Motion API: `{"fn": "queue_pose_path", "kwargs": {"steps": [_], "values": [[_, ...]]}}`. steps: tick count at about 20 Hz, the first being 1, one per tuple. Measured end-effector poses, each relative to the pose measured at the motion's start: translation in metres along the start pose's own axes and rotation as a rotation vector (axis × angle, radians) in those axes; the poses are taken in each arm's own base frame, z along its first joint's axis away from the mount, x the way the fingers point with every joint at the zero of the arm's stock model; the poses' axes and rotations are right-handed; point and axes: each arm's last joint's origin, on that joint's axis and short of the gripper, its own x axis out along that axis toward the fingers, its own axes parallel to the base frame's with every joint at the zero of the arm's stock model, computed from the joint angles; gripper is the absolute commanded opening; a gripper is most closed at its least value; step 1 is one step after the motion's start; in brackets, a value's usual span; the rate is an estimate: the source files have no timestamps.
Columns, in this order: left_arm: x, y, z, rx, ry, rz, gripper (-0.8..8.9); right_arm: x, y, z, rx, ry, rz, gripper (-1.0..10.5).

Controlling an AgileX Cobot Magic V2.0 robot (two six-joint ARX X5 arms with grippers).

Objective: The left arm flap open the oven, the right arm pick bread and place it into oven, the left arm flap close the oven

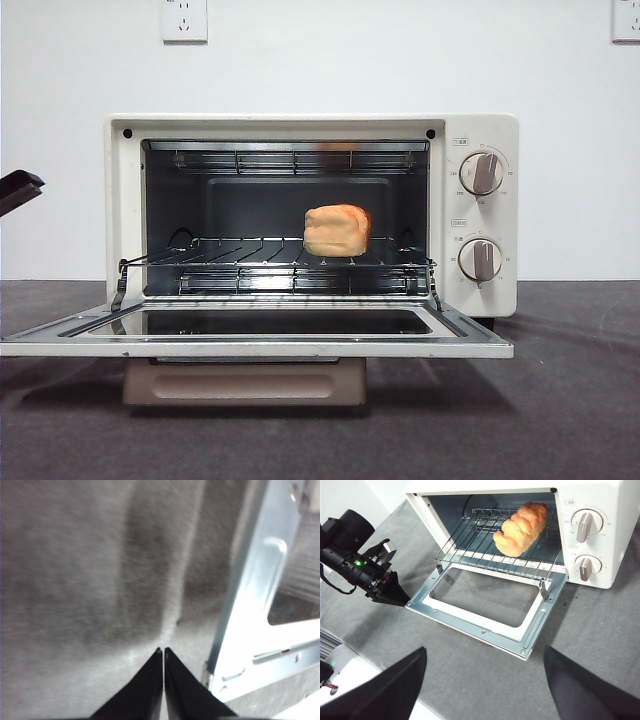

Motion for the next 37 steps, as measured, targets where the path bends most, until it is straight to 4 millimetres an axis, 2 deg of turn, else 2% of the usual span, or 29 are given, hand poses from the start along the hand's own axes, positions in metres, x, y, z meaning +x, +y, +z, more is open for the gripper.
{"fn": "queue_pose_path", "kwargs": {"steps": [4,14,23,29,37], "values": [[0.004,-0.007,-0.002,0.033,0.026,-0.032,0.08,0.0,-0.001,0.0,-0.006,-0.01,-0.019,3.7],[0.006,-0.008,-0.005,0.038,0.054,-0.06,0.08,0.0,0.0,0.001,-0.006,-0.013,-0.018,3.7],[0.003,-0.007,-0.001,0.034,0.044,-0.214,0.08,0.0,0.0,0.002,-0.005,-0.026,-0.018,3.7],[-0.015,-0.011,0.01,0.038,-0.068,-0.4,0.08,0.0,0.0,0.002,-0.004,-0.03,-0.016,3.7],[-0.057,-0.046,0.044,0.14,-0.372,-0.583,0.08,0.0,0.0,0.002,-0.004,-0.028,-0.014,3.7]]}}
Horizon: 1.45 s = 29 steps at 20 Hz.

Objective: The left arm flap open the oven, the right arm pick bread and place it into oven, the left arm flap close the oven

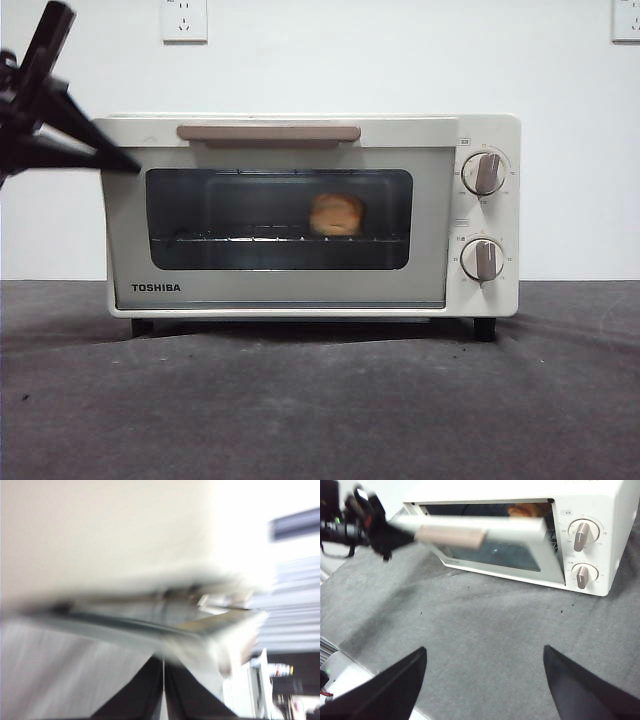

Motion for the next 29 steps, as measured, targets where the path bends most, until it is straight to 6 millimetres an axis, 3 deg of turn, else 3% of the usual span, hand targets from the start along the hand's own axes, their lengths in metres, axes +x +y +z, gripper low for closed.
{"fn": "queue_pose_path", "kwargs": {"steps": [6,9,13,15,22,23,27,29], "values": [[-0.003,-0.011,0.01,0.01,-0.095,-0.042,0.08,0.0,0.0,0.0,0.0,0.0,0.0,3.7],[-0.02,-0.037,0.004,0.105,-0.092,-0.126,0.09,0.0,0.0,0.0,0.0,0.0,0.0,3.7],[-0.051,-0.081,-0.024,0.317,-0.123,-0.183,0.1,0.0,0.001,0.001,0.002,-0.015,0.009,3.7],[-0.059,-0.093,-0.038,0.393,-0.13,-0.173,0.1,0.0,0.001,0.003,0.004,-0.026,0.015,3.7],[-0.08,-0.105,-0.086,0.526,-0.134,0.015,0.1,0.0,0.002,0.004,0.006,-0.039,0.022,3.7],[-0.083,-0.105,-0.092,0.539,-0.129,0.037,0.1,0.0,0.002,0.004,0.005,-0.039,0.021,3.5],[-0.101,-0.108,-0.116,0.598,-0.157,0.117,0.1,0.0,0.002,0.004,0.006,-0.04,0.019,0.0],[-0.108,-0.111,-0.122,0.628,-0.197,0.134,0.1,0.0,0.002,0.004,-0.003,-0.045,0.01,0.1]]}}
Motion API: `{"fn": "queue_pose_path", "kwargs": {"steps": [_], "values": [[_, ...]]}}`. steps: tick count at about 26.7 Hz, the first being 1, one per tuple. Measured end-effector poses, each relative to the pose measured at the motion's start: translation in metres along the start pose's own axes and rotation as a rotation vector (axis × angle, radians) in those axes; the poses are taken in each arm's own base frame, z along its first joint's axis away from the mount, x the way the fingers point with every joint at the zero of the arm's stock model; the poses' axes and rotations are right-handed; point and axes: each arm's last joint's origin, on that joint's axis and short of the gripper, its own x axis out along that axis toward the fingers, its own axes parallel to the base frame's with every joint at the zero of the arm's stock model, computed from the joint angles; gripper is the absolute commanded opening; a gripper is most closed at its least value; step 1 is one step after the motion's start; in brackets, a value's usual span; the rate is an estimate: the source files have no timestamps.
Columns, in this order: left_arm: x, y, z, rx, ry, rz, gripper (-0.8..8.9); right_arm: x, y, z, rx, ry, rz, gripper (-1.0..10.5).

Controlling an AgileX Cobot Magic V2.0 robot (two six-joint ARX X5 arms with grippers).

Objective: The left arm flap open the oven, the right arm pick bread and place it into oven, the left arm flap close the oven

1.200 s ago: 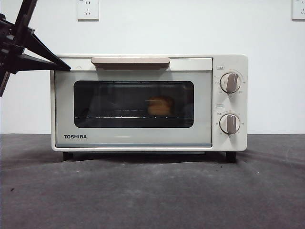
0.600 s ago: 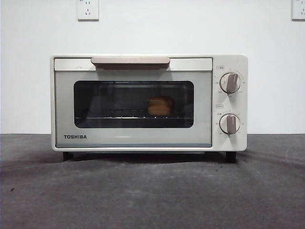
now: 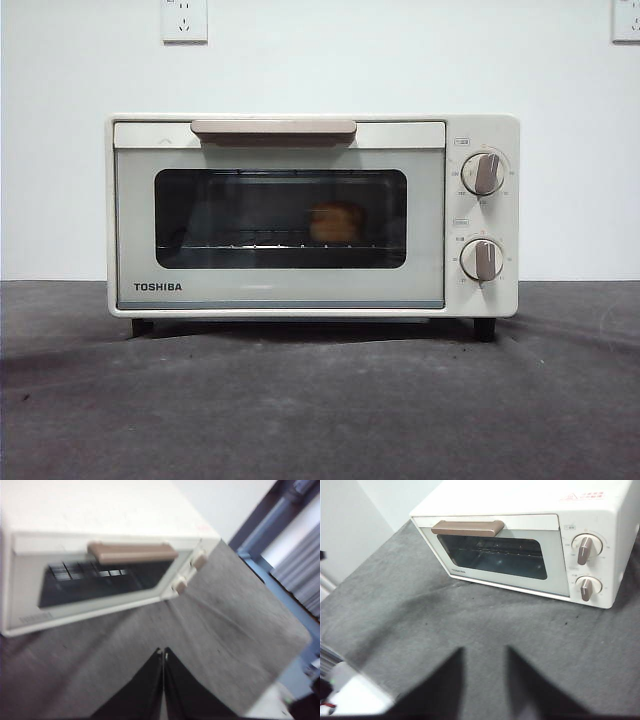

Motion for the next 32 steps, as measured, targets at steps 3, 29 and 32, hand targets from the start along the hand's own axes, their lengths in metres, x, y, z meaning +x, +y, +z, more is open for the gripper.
{"fn": "queue_pose_path", "kwargs": {"steps": [3,29,32], "values": [[-0.009,-0.004,-0.002,0.039,-0.047,0.028,0.1,0.0,-0.001,0.0,-0.01,-0.016,-0.031,0.1],[-0.022,-0.006,-0.024,0.267,-0.134,0.078,0.1,0.0,-0.001,0.001,-0.011,-0.018,-0.035,0.1],[-0.014,0.009,-0.046,0.355,-0.162,0.169,0.1,0.0,-0.001,0.001,-0.012,-0.018,-0.035,0.1]]}}
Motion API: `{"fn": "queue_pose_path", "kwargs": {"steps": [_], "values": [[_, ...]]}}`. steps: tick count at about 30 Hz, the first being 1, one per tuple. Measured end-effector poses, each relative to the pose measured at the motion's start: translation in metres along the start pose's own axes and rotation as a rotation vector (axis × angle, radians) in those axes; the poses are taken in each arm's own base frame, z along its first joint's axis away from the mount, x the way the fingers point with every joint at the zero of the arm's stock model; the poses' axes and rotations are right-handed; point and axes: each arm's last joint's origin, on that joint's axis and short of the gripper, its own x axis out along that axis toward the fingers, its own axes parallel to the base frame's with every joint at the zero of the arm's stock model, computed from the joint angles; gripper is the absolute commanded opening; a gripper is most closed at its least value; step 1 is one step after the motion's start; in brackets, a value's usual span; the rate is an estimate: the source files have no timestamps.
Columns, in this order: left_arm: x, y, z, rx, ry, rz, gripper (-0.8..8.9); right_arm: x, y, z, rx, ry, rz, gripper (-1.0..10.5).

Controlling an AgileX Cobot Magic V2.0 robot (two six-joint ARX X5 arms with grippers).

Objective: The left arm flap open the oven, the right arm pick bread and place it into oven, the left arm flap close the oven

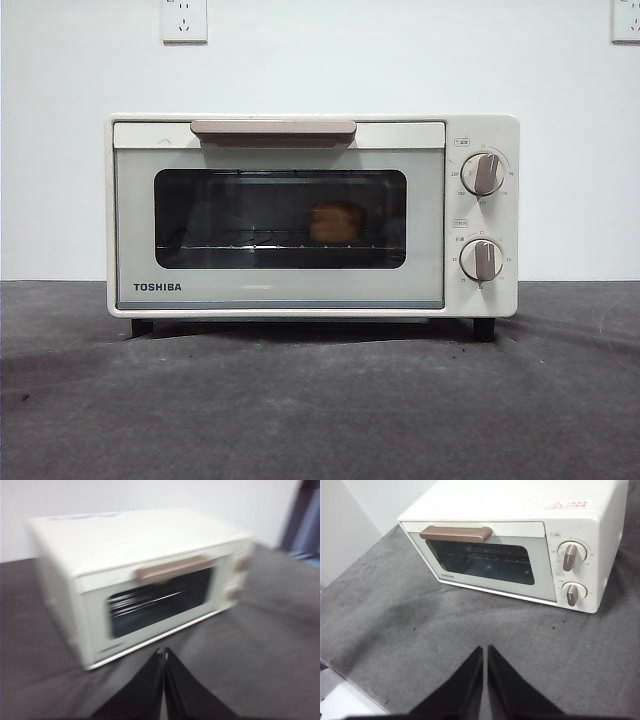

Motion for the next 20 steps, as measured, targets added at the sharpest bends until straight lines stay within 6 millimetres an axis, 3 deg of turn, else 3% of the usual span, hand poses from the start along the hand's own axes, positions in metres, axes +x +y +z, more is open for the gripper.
{"fn": "queue_pose_path", "kwargs": {"steps": [8,12,20], "values": [[0.027,0.02,-0.089,-0.022,-0.009,0.289,0.1,0.0,0.0,0.0,0.0,0.0,0.0,0.1],[0.037,0.029,-0.108,-0.11,-0.007,0.407,0.1,0.0,0.0,0.0,0.0,0.0,0.0,0.1],[0.043,0.036,-0.114,-0.118,-0.129,0.506,0.1,0.0,0.0,0.0,0.0,0.0,0.0,0.1]]}}
